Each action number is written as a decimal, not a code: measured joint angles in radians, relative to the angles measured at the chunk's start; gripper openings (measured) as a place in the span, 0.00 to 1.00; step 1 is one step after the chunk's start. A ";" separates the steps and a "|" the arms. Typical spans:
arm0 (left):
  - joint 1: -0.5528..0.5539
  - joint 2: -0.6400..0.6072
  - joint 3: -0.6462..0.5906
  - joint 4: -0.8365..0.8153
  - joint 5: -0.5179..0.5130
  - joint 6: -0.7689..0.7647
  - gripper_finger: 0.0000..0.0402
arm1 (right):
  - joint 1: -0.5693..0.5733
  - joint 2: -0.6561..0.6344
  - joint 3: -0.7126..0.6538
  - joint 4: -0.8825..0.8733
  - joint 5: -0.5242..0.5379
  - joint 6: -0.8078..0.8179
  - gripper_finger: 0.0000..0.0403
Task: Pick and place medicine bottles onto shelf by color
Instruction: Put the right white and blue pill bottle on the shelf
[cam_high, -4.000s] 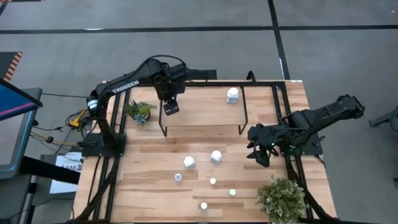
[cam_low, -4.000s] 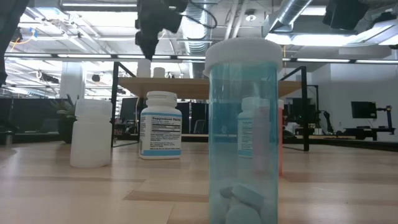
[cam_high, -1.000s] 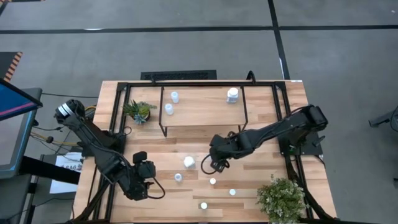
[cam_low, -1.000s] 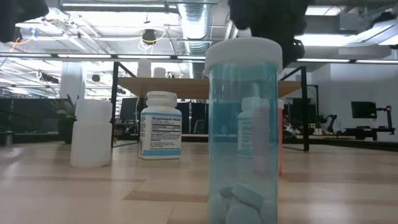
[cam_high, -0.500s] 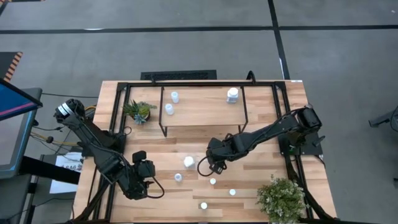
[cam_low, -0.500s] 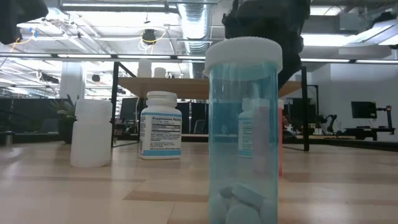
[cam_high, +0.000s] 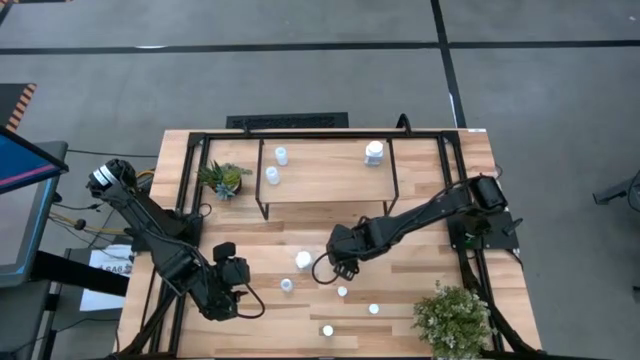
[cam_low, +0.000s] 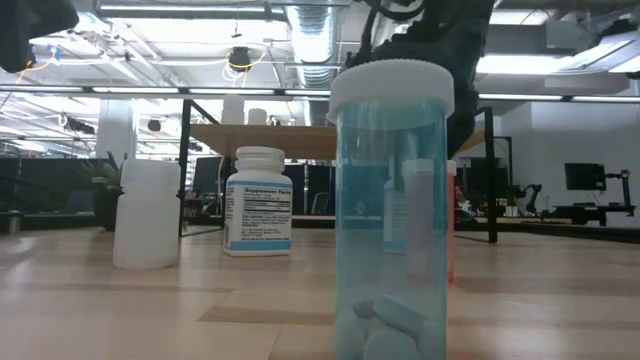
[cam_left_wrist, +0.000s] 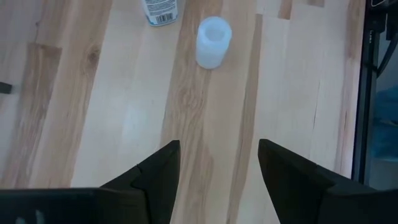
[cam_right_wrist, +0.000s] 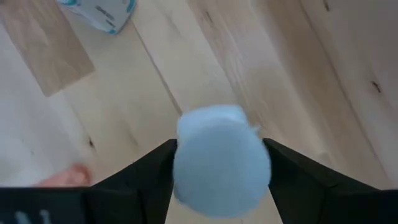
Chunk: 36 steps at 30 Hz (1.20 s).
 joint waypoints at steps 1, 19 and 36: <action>0.000 0.000 0.000 0.001 0.000 0.000 0.50 | 0.000 0.001 -0.001 -0.005 0.000 0.000 0.63; 0.000 0.000 0.000 0.003 -0.042 -0.029 0.50 | 0.001 -0.005 0.231 -0.227 -0.126 -0.033 0.40; 0.000 0.000 0.000 0.002 -0.076 -0.041 0.50 | -0.076 -0.009 0.777 -0.767 -0.098 -0.218 0.40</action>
